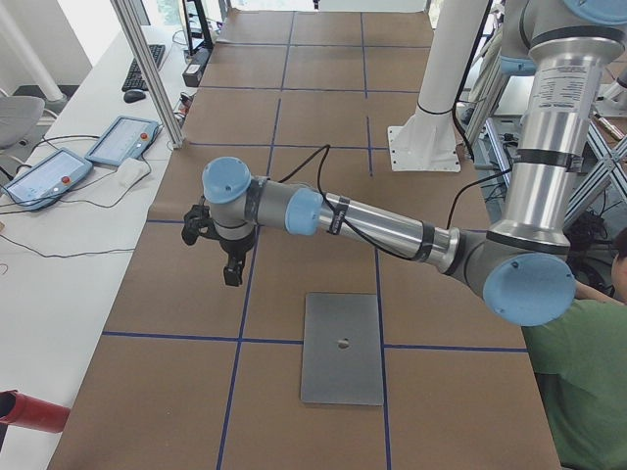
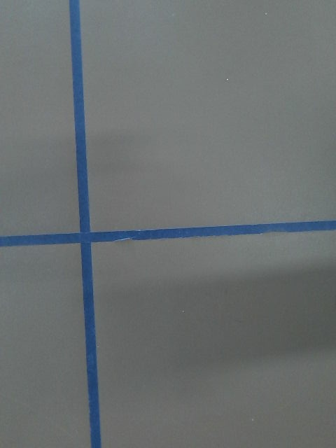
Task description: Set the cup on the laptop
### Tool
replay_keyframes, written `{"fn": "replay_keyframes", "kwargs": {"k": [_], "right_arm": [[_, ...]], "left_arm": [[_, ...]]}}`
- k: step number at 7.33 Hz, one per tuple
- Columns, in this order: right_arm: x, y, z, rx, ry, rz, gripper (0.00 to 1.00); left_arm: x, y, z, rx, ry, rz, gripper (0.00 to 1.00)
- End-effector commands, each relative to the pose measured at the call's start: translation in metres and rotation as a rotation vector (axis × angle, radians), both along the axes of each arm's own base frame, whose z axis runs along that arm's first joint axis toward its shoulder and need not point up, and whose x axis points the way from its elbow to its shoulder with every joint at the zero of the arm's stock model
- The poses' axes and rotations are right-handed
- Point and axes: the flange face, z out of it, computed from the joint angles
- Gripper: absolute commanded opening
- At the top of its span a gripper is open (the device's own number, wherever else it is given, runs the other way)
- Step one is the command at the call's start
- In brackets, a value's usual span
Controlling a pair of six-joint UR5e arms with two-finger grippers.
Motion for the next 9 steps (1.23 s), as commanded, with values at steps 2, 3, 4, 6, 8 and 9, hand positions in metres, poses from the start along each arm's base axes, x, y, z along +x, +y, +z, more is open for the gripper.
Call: {"fn": "replay_keyframes", "kwargs": {"k": [2,3,4,6,8,9], "right_arm": [[0.0,0.0,0.0,0.0,0.0,0.0,1.0],[0.0,0.0,0.0,0.0,0.0,0.0,1.0],[0.0,0.0,0.0,0.0,0.0,0.0,1.0],[0.0,0.0,0.0,0.0,0.0,0.0,1.0],[0.0,0.0,0.0,0.0,0.0,0.0,1.0],[0.0,0.0,0.0,0.0,0.0,0.0,1.0]], "left_arm": [[0.135,-0.02,-0.1,-0.028,0.044,0.041,1.0],[0.194,-0.022,-0.134,0.029,-0.015,0.065,1.0],[0.212,-0.019,-0.143,0.003,-0.008,0.051,1.0],[0.272,-0.04,-0.137,-0.065,0.006,0.033,1.0],[0.296,-0.077,-0.134,-0.069,-0.006,0.025,1.0],[0.308,-0.105,-0.128,-0.062,-0.049,-0.002,1.0]]}}
